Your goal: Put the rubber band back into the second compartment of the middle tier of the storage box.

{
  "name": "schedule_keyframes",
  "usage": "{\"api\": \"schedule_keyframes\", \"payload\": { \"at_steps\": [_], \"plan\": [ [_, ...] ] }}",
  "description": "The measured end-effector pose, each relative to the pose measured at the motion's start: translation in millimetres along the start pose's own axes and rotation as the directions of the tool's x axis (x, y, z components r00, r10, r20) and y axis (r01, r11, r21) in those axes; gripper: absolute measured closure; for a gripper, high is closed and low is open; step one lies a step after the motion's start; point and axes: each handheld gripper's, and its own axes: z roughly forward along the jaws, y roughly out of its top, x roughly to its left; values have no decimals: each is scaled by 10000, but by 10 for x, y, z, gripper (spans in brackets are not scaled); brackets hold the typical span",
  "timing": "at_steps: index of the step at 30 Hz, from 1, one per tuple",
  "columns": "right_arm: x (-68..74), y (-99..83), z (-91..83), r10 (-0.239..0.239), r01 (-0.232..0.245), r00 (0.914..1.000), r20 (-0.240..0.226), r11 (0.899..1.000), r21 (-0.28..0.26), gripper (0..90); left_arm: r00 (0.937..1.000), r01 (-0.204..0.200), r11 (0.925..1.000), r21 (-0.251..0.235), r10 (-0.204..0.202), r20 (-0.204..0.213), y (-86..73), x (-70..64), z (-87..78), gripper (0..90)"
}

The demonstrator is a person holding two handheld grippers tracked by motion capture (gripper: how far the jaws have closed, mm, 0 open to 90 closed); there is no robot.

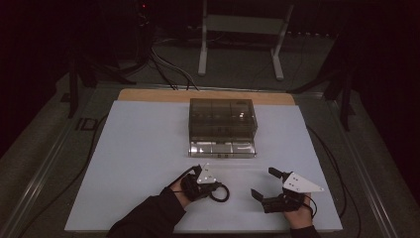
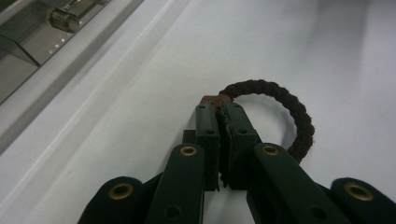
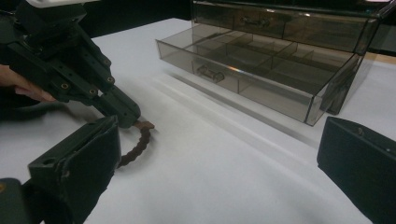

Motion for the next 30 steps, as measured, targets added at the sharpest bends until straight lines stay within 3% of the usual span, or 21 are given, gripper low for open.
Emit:
{"api": "schedule_keyframes", "payload": {
  "at_steps": [21,30],
  "plan": [
    [6,-4,16,29,-29,10000,13,10000,38,0,9986,58,9996,-289,-43,529,68,-20,-135,876],
    [12,-6,28,35,-35,10000,-14,10000,91,0,9990,146,9989,-435,-127,423,120,5,-213,876]
  ]
}}
